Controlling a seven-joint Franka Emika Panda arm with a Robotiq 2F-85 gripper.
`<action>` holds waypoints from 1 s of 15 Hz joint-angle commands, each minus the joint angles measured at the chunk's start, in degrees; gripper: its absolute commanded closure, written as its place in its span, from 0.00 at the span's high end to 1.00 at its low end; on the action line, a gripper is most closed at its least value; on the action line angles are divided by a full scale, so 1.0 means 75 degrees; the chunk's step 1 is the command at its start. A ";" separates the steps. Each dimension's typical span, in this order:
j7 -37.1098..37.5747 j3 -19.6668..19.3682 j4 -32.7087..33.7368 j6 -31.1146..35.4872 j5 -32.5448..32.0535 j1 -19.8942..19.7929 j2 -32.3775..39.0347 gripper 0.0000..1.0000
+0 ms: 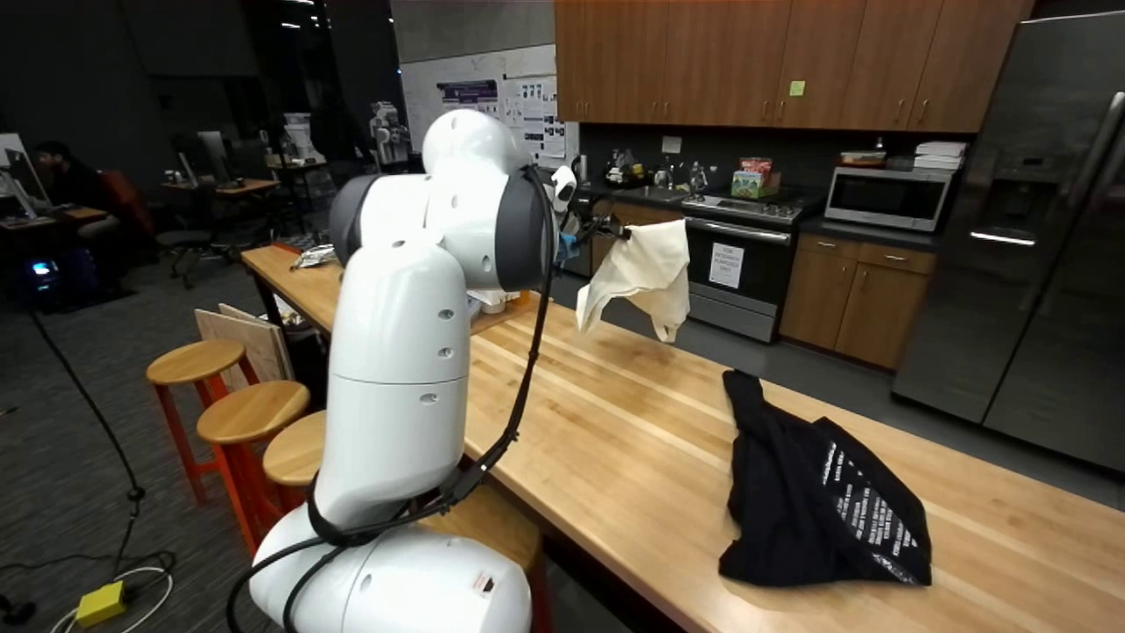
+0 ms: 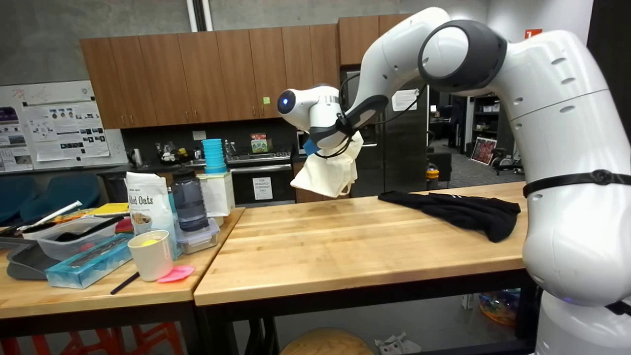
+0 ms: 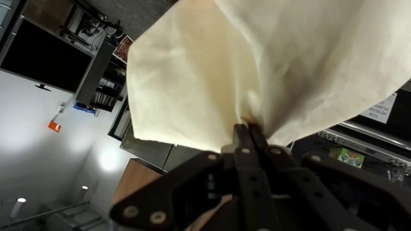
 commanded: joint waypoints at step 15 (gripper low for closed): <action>-0.3472 -0.0502 0.4845 -0.0924 0.2309 0.0677 0.2561 0.71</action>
